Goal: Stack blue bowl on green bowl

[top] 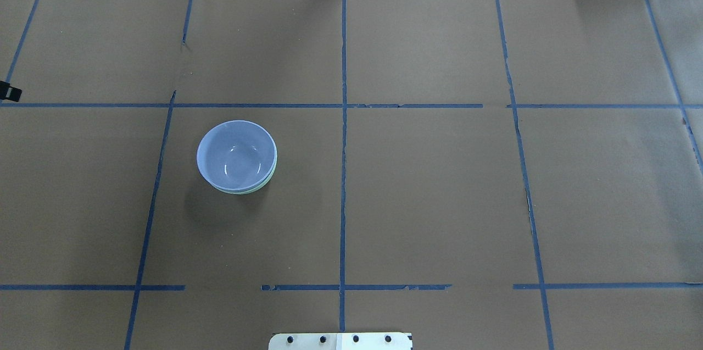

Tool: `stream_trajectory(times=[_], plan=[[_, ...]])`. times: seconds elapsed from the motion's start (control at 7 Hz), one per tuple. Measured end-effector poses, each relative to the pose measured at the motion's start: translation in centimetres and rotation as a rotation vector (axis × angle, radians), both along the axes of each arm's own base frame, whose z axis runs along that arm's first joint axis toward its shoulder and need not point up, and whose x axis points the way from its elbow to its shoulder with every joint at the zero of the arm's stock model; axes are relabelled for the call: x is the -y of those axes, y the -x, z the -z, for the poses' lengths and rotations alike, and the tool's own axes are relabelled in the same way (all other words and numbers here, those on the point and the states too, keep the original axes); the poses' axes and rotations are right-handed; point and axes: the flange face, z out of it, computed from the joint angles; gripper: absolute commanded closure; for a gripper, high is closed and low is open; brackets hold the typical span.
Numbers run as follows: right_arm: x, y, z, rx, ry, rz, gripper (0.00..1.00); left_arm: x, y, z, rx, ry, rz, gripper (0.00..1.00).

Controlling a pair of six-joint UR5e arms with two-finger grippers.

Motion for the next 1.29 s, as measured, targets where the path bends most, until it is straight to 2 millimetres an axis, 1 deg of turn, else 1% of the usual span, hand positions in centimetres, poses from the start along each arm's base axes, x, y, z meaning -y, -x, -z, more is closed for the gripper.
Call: stream_trajectory(times=[0.14, 0.29, 0.43, 0.57, 0.71, 0.86, 1.0, 1.29], plan=[[0.0, 0.0, 0.0, 0.0, 0.0, 0.0, 0.0, -0.2, 3.5, -4.0, 0.027, 0.036, 0.02, 0.0], [0.0, 0.0, 0.0, -0.001, 0.0, 0.0, 0.0, -1.0, 7.5, -8.0, 0.056, 0.067, 0.031, 0.0], [0.0, 0.0, 0.0, -0.001, 0.001, -0.001, 0.0, -1.8, 10.8, -11.8, 0.092, 0.092, 0.009, 0.0], [0.0, 0.0, 0.0, -0.001, 0.001, 0.0, 0.0, -2.5, 12.7, -14.3, 0.113, 0.128, -0.022, 0.0], [0.0, 0.0, 0.0, -0.001, 0.0, 0.0, 0.0, -3.1, 13.4, -15.6, 0.098, 0.193, -0.044, 0.0], [0.0, 0.0, 0.0, -0.001, 0.0, 0.0, 0.0, -3.7, 13.4, -16.1, 0.045, 0.263, -0.058, 0.0], [0.0, 0.0, 0.0, 0.0, 0.0, 0.0, 0.0, -4.0, 13.5, -16.0, 0.0, 0.308, -0.06, 0.0], [0.0, 0.0, 0.0, 0.001, 0.0, 0.0, 0.0, -3.9, 13.9, -16.0, -0.02, 0.331, -0.053, 0.0]])
